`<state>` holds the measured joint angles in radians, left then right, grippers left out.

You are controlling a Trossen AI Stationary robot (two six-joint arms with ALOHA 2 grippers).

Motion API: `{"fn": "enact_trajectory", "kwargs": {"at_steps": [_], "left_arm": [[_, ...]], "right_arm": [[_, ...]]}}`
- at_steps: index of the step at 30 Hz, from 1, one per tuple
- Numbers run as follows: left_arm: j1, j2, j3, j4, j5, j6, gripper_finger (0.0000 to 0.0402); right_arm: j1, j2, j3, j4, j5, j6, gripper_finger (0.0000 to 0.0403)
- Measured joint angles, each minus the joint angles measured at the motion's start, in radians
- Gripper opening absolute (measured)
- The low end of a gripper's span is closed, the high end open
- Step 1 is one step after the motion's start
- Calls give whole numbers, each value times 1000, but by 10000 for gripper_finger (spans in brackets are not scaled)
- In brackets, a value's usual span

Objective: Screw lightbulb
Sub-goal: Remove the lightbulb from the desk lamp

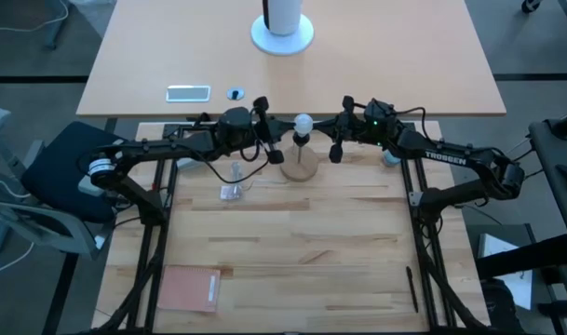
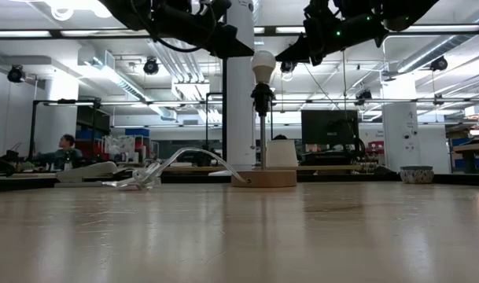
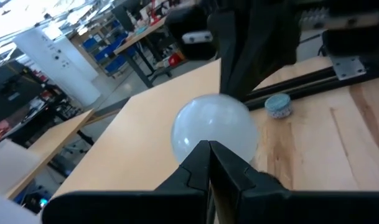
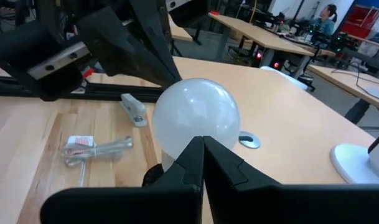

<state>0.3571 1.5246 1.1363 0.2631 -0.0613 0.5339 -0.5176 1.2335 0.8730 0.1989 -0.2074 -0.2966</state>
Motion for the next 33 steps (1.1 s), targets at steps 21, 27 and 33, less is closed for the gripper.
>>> {"fn": "enact_trajectory", "kwargs": {"at_steps": [21, 27, 33], "left_arm": [[30, 30, 0, 43, -157, 22, 0], [30, 42, 0, 50, -70, 19, 0], [23, 31, 0, 20, -60, 18, 0]], "right_arm": [[0, -32, 0, -36, -1, 2, 0], [1, 4, 0, -10, -4, 3, 0], [0, 13, 0, 6, 54, 6, 0]]}}
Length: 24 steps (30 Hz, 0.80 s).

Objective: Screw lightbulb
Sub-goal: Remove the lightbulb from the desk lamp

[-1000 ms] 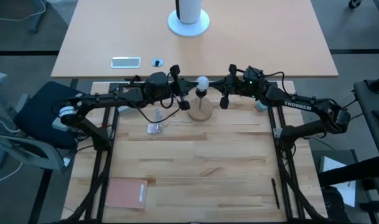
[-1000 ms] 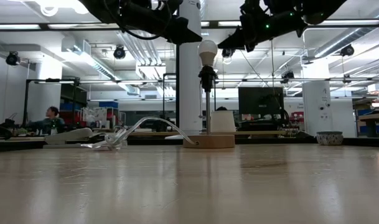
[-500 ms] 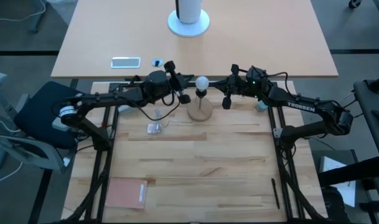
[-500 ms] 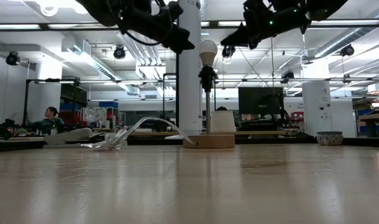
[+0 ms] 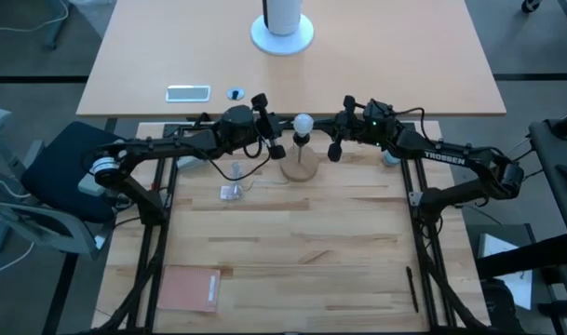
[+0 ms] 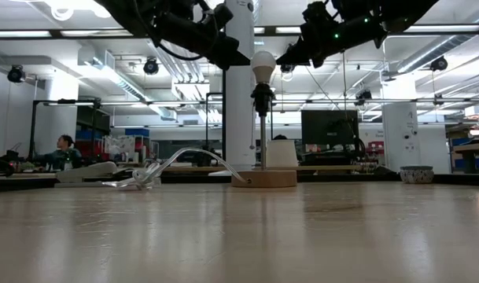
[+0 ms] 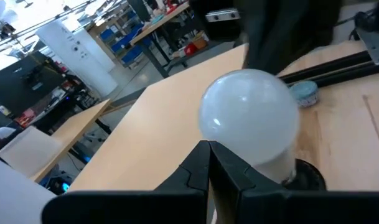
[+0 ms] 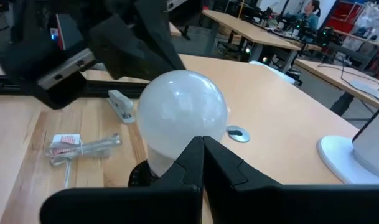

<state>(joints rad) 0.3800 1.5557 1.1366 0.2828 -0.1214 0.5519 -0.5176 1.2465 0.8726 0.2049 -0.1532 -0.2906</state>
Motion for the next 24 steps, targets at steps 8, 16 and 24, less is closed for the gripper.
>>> {"fn": "enact_trajectory", "kwargs": {"at_steps": [8, 16, 24], "left_arm": [[-7, -32, 0, -39, 13, -12, 0], [6, 4, 0, -9, -44, -19, 0], [-3, 1, 0, -7, -10, -15, 0]], "right_arm": [[1, -16, 0, 6, -4, -5, 0], [3, -2, 0, 10, -85, 1, 0], [-1, 17, 0, 13, -52, -6, 0]]}}
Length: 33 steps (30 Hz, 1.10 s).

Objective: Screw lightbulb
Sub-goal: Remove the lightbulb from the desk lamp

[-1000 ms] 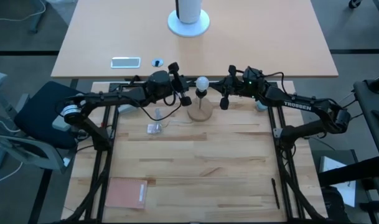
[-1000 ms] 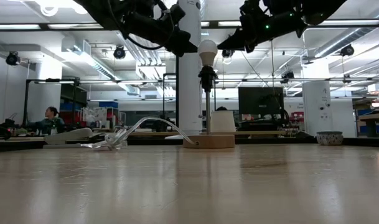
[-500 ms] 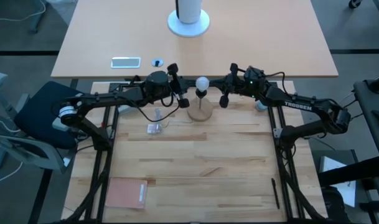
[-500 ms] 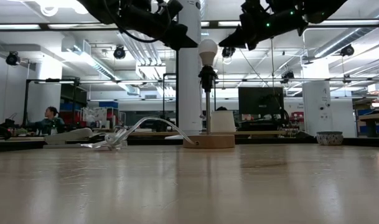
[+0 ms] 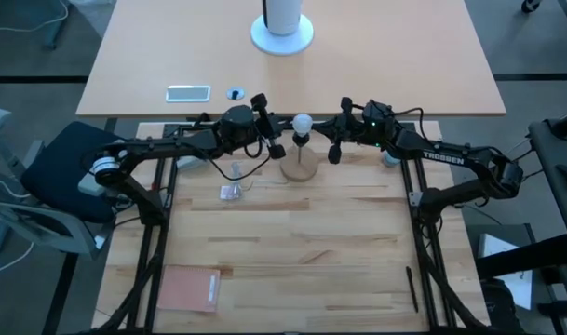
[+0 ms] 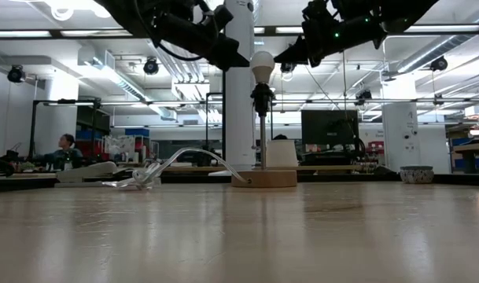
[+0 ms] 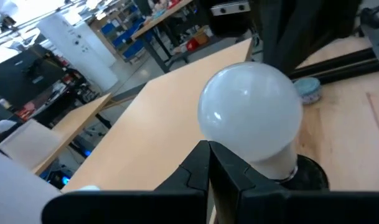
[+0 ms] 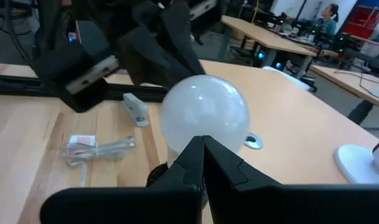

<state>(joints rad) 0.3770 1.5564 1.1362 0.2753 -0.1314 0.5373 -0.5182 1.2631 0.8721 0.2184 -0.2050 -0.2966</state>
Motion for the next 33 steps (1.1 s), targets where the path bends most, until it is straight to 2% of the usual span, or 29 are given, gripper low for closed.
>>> {"fn": "enact_trajectory", "kwargs": {"at_steps": [6, 11, 18, 22, 27, 33], "left_arm": [[-10, -23, 0, -33, 32, 0, 0], [-19, -39, 0, -40, 100, -1, 0], [-17, -48, 0, -33, -28, 4, 0], [-9, -48, 0, -36, -65, 4, 0], [-3, -42, 0, -76, -69, -4, 0], [-1, -9, 0, -120, -68, -47, 0]], "right_arm": [[-6, -9, -1, 2, 45, -16, 0], [-8, -9, -1, 10, 59, -29, 0], [-5, -37, -1, -9, 49, -37, 0], [-5, -62, -1, -41, 47, -27, 0], [-11, -65, -18, -138, 47, 0, 0], [-12, -23, -60, -40, 38, 30, 2]]}}
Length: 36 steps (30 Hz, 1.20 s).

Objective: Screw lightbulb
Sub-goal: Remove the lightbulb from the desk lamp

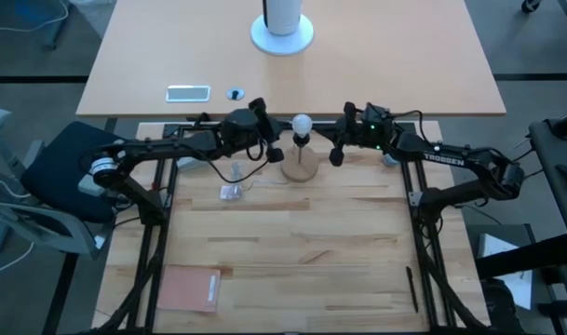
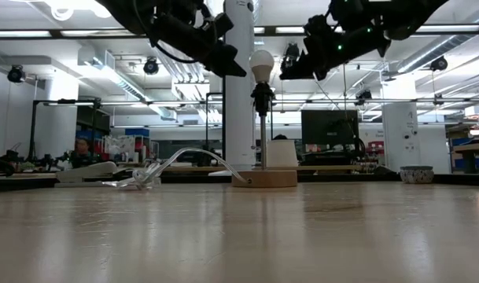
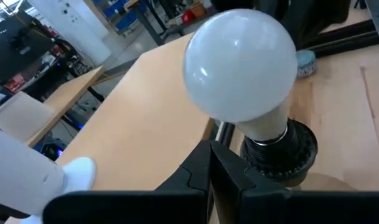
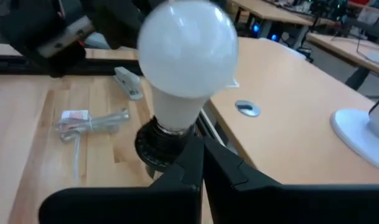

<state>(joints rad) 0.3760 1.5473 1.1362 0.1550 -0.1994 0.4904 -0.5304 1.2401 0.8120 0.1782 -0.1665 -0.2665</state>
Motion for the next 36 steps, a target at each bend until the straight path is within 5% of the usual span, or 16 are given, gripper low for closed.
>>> {"fn": "enact_trajectory", "kwargs": {"at_steps": [20, 36], "left_arm": [[-2, 49, 0, 37, 144, -46, 0], [-3, 55, 0, 78, 160, -32, 0]], "right_arm": [[6, 184, 40, 205, -104, 98, 226], [7, 195, 50, 256, -106, 74, 195]]}}
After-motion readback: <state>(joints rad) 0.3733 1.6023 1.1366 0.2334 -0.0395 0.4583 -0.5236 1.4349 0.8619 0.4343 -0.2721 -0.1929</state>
